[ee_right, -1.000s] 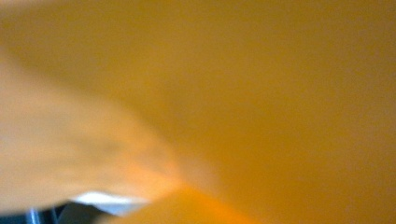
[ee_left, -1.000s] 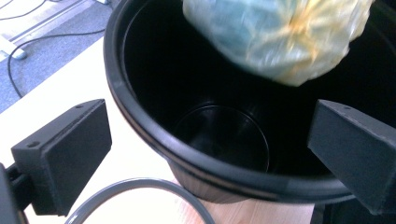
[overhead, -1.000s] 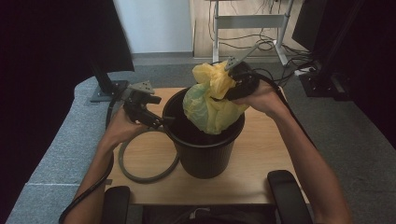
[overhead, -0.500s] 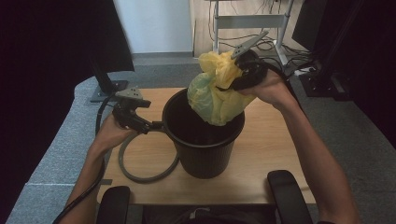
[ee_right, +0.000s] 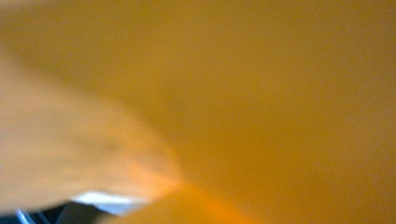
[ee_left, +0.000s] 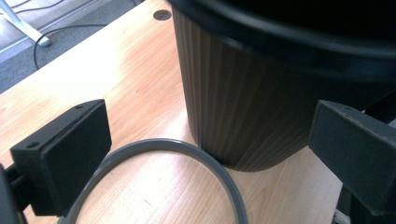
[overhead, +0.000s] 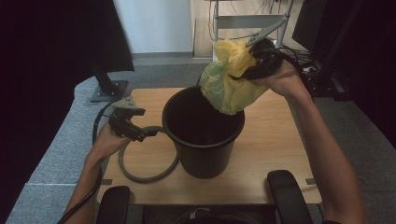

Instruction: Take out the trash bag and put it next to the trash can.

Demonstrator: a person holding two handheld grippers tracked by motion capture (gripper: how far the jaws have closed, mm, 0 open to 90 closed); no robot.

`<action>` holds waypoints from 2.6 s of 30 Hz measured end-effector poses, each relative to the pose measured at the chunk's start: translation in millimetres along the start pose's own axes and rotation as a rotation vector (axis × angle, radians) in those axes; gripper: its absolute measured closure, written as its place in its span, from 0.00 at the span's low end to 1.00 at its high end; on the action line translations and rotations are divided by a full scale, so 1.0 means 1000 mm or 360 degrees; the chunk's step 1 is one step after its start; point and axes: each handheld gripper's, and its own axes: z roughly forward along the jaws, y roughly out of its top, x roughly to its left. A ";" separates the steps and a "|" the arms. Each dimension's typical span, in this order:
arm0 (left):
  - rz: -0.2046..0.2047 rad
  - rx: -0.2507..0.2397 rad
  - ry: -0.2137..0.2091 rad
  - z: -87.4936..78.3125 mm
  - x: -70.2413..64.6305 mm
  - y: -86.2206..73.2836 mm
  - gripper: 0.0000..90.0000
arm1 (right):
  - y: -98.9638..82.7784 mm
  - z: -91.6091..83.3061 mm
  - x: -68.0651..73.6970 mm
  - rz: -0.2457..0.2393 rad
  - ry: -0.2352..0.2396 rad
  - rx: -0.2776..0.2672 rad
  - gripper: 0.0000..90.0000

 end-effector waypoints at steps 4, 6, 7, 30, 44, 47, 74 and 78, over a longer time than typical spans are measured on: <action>-0.0019 -0.0006 0.0008 0.006 0.001 -0.012 0.00 | -0.003 -0.006 -0.005 0.0024 -0.0049 0.0010 0.83; -0.0019 -0.0008 0.0024 0.010 0.001 -0.018 0.00 | -0.004 -0.009 -0.007 0.0031 -0.0075 0.0017 0.83; -0.0021 -0.0009 0.0031 0.012 0.002 -0.021 0.00 | -0.005 -0.011 -0.009 0.0035 -0.0088 0.0015 0.83; -0.0142 -0.0035 0.0074 0.053 0.000 -0.082 0.00 | -0.059 -0.037 -0.044 0.0223 -0.0345 0.0078 0.82; -0.0224 -0.0050 0.0136 0.073 -0.006 -0.115 0.00 | -0.122 -0.010 -0.057 0.0320 -0.0396 0.0108 0.82; -0.0233 -0.0039 0.0148 0.077 -0.007 -0.121 0.00 | -0.134 0.000 -0.057 0.0342 -0.0399 0.0110 0.82; -0.0307 0.0110 0.0235 0.101 -0.017 -0.153 0.00 | -0.249 0.081 -0.046 0.0548 -0.0392 0.0235 0.78; -0.0310 0.0149 0.0261 0.103 -0.016 -0.157 0.00 | -0.265 0.095 -0.038 0.0560 -0.0377 0.0271 0.77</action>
